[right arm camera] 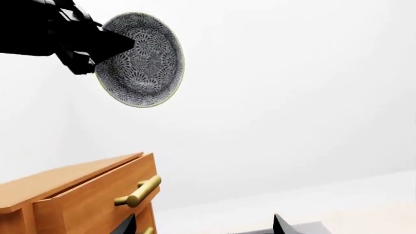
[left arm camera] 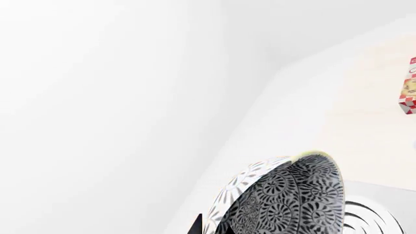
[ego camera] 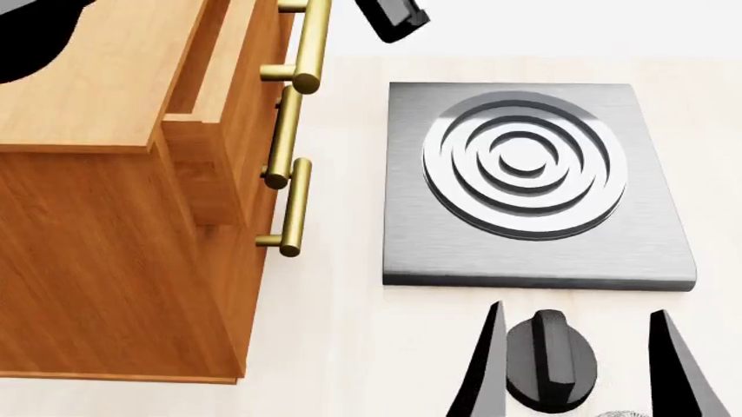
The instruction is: Pick the akita bowl on the wooden cabinet and place it on the plate.
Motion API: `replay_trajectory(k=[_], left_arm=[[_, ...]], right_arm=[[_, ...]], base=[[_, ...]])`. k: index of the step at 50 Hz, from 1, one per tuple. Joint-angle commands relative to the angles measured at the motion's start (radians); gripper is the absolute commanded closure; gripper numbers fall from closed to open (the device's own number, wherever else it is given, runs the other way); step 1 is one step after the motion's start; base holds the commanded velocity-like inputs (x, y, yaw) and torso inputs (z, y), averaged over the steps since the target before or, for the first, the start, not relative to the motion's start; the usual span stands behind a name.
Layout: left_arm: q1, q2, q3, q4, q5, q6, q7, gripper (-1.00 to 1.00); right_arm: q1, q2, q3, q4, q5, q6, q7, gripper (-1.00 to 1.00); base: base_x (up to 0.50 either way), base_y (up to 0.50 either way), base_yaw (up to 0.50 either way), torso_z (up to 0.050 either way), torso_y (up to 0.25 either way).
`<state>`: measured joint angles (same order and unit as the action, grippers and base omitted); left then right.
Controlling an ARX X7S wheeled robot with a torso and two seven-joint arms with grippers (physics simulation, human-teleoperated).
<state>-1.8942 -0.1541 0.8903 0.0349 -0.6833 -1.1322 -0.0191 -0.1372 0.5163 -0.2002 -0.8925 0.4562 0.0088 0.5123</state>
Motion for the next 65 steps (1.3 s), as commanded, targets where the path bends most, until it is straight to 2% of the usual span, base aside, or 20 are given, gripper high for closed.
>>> replay_trajectory(k=[1, 16, 21, 25, 65], left_arm=[[0.047, -0.014, 0.001, 0.072, -0.003, -0.001, -0.024, 1.00], [0.109, -0.019, 0.033, 0.066, 0.003, 0.045, -0.023, 1.00], [0.142, -0.046, 0.010, 0.067, -0.038, 0.111, 0.055, 1.00], [0.155, -0.066, 0.034, 0.079, -0.029, 0.121, 0.068, 1.00], [0.300, -0.116, 0.082, 0.152, -0.026, 0.214, 0.067, 1.00]], right_arm=[[-0.007, 0.009, 0.010, -0.013, 0.004, -0.006, 0.009, -1.00], [-0.006, 0.015, 0.008, -0.020, 0.004, -0.005, 0.015, -1.00], [-0.004, 0.016, 0.010, -0.015, 0.007, -0.008, 0.016, -1.00], [-0.002, 0.016, 0.007, -0.012, 0.007, -0.008, 0.016, -1.00], [-0.002, 0.024, -0.002, -0.005, 0.006, -0.018, 0.023, -1.00]], base=[[0.00, 0.00, 0.00, 0.000, 0.000], [0.00, 0.00, 0.00, 0.000, 0.001], [0.00, 0.00, 0.00, 0.000, 0.000], [0.00, 0.00, 0.00, 0.000, 0.000], [0.00, 0.00, 0.00, 0.000, 0.000]])
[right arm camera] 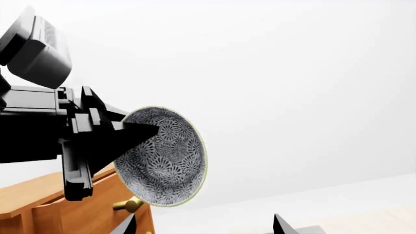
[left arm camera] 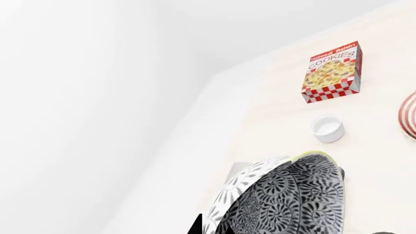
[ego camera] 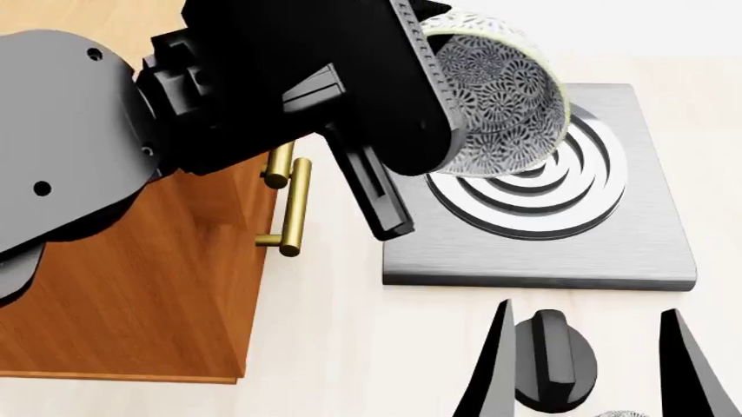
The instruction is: Pick the akita bowl on the wooden cabinet and place it on the plate.
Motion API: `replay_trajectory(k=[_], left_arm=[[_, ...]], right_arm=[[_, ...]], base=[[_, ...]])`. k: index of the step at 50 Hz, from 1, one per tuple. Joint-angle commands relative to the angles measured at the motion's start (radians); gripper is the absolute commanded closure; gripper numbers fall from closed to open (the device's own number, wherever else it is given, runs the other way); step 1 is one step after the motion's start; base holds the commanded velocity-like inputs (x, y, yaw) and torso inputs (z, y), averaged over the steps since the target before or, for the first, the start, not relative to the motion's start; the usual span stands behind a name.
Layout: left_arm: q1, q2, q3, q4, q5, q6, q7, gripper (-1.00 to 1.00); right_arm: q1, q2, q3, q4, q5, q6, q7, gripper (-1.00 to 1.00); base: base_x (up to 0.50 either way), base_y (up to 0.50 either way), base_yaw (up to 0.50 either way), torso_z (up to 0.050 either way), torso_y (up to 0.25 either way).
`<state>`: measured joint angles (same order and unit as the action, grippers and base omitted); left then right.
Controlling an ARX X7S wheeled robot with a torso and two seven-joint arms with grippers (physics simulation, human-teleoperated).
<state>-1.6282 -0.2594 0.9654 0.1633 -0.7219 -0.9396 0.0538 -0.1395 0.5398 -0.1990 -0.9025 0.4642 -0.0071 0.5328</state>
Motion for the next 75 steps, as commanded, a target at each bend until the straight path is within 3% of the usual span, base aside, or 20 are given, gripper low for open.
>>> replay_trajectory(k=[1, 38, 75], left_arm=[[0.036, -0.011, 0.007, 0.025, 0.012, 0.022, -0.006, 1.00], [0.100, -0.067, -0.007, 0.161, -0.075, 0.037, 0.025, 1.00], [0.135, -0.081, -0.024, 0.310, -0.152, -0.008, -0.051, 1.00]], right_arm=[[0.001, 0.001, -0.003, 0.005, -0.001, -0.001, 0.004, -1.00], [0.019, 0.007, -0.023, 0.017, -0.005, 0.024, 0.018, -1.00], [0.040, 0.007, -0.029, 0.018, -0.022, 0.085, 0.076, -1.00]], base=[[0.00, 0.00, 0.00, 0.000, 0.000], [0.00, 0.00, 0.00, 0.000, 0.001], [0.00, 0.00, 0.00, 0.000, 0.000]])
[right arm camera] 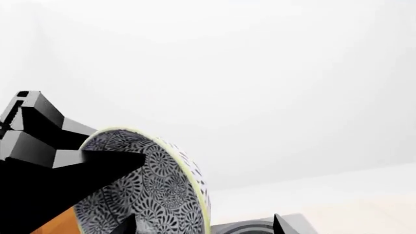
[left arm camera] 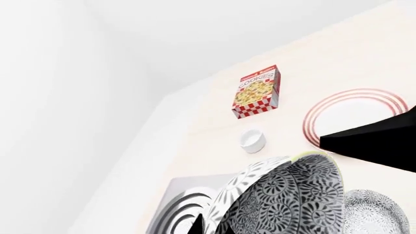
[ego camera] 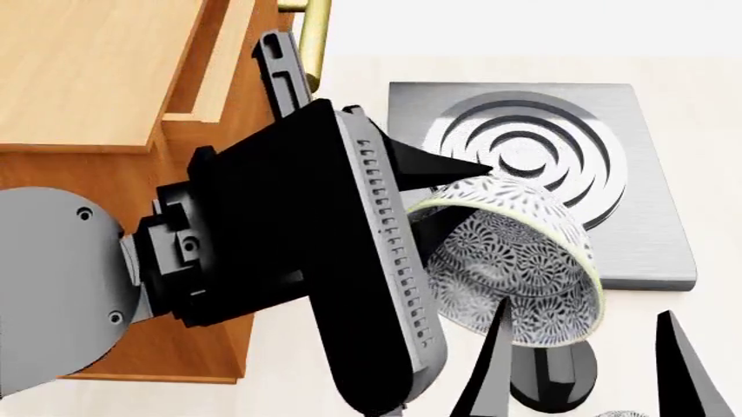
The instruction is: Pick the akita bowl on the wooden cabinet and place it on the plate.
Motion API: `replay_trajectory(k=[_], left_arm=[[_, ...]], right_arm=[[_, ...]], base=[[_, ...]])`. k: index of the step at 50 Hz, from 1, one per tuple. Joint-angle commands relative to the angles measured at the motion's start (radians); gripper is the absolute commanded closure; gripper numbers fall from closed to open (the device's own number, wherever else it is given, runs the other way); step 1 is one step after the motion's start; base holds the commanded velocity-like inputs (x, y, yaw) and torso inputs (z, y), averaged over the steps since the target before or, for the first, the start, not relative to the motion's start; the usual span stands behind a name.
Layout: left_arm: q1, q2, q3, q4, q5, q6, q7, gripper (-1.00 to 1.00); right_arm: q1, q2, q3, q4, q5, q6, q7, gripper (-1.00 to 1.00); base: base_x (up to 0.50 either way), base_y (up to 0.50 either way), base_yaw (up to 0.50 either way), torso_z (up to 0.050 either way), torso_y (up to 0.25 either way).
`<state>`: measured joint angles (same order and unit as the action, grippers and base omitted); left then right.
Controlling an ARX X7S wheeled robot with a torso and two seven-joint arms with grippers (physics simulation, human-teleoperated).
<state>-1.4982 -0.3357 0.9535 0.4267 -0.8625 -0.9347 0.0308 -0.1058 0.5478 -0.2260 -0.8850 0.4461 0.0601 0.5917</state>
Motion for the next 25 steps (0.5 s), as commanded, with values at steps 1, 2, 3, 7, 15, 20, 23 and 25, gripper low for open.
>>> replay_trajectory(k=[1, 2, 3, 7, 15, 20, 23, 25], left_arm=[[0.004, -0.007, -0.012, 0.048, -0.010, -0.013, -0.029, 1.00], [0.004, -0.008, -0.017, 0.051, -0.013, -0.014, -0.034, 1.00], [0.003, -0.010, -0.017, 0.055, -0.016, -0.016, -0.034, 1.00], [0.000, -0.018, -0.021, 0.056, -0.019, -0.019, -0.037, 1.00], [0.006, -0.024, -0.025, 0.060, -0.025, -0.017, -0.041, 1.00], [0.008, -0.025, -0.027, 0.064, -0.033, -0.016, -0.039, 1.00], [0.012, -0.026, -0.026, 0.064, -0.033, -0.013, -0.040, 1.00], [0.017, -0.028, -0.022, 0.066, -0.030, -0.010, -0.041, 1.00]], right_arm=[[0.007, -0.001, -0.002, 0.000, 0.000, 0.015, 0.015, -1.00], [0.006, -0.001, -0.002, 0.001, 0.001, 0.014, 0.015, -1.00], [0.006, -0.001, -0.002, 0.002, 0.000, 0.014, 0.015, -1.00], [0.007, -0.002, -0.005, 0.004, 0.002, 0.012, 0.014, -1.00], [0.005, -0.003, 0.001, 0.010, 0.007, 0.011, 0.024, 1.00], [0.004, -0.001, 0.001, 0.010, 0.006, 0.011, 0.024, 1.00], [0.002, 0.001, 0.000, 0.008, 0.006, 0.009, 0.024, 1.00], [0.002, 0.002, -0.001, 0.008, 0.006, 0.009, 0.023, 1.00]], base=[[0.00, 0.00, 0.00, 0.000, 0.000], [0.00, 0.00, 0.00, 0.000, 0.000], [0.00, 0.00, 0.00, 0.000, 0.000], [0.00, 0.00, 0.00, 0.000, 0.000], [0.00, 0.00, 0.00, 0.000, 0.001], [0.00, 0.00, 0.00, 0.000, 0.000], [0.00, 0.00, 0.00, 0.000, 0.000], [0.00, 0.00, 0.00, 0.000, 0.000]])
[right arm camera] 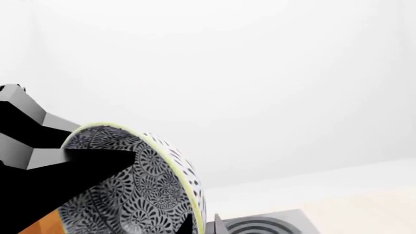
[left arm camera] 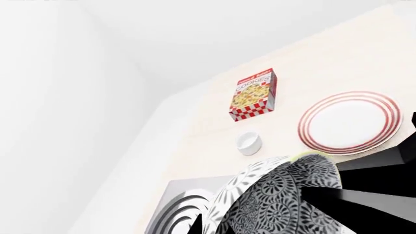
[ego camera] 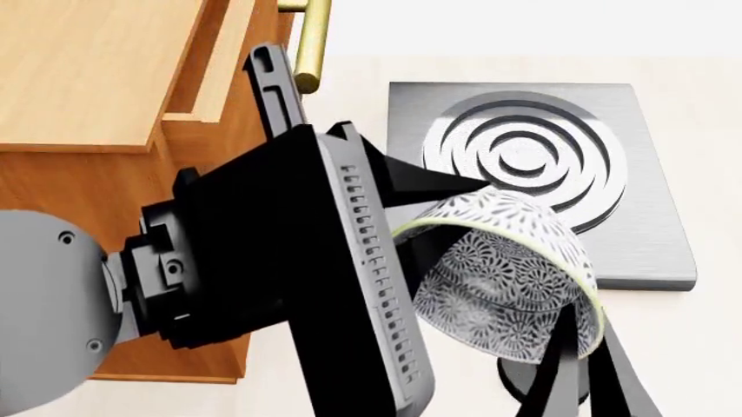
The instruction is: Pick the akita bowl on the wooden cabinet and place it on the plate.
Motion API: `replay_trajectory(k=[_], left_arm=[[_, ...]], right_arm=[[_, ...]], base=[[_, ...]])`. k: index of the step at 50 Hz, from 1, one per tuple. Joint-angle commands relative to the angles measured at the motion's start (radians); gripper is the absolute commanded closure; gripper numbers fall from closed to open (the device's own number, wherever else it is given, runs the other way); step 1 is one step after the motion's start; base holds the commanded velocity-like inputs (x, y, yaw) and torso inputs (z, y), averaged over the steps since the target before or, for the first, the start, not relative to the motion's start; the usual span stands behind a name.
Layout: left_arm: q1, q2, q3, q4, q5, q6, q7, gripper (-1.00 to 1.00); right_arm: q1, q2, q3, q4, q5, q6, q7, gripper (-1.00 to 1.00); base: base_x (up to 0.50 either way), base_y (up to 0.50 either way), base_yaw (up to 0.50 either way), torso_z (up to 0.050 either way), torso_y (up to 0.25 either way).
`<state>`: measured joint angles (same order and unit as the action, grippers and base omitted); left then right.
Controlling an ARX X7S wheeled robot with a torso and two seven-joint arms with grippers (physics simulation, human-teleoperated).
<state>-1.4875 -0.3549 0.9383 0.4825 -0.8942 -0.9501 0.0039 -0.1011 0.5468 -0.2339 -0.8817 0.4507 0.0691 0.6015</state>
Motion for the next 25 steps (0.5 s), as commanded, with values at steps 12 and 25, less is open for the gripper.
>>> replay_trajectory(k=[12, 25], left_arm=[[0.018, -0.008, -0.003, 0.000, 0.001, 0.016, -0.012, 1.00], [0.018, -0.016, 0.037, 0.005, -0.011, -0.020, 0.002, -1.00]], right_arm=[[0.003, 0.010, -0.003, 0.005, 0.004, 0.002, 0.005, 1.00], [0.005, 0.012, -0.005, 0.004, 0.004, 0.000, 0.008, 1.00]], base=[[0.00, 0.00, 0.00, 0.000, 0.000], [0.00, 0.00, 0.00, 0.001, 0.001]])
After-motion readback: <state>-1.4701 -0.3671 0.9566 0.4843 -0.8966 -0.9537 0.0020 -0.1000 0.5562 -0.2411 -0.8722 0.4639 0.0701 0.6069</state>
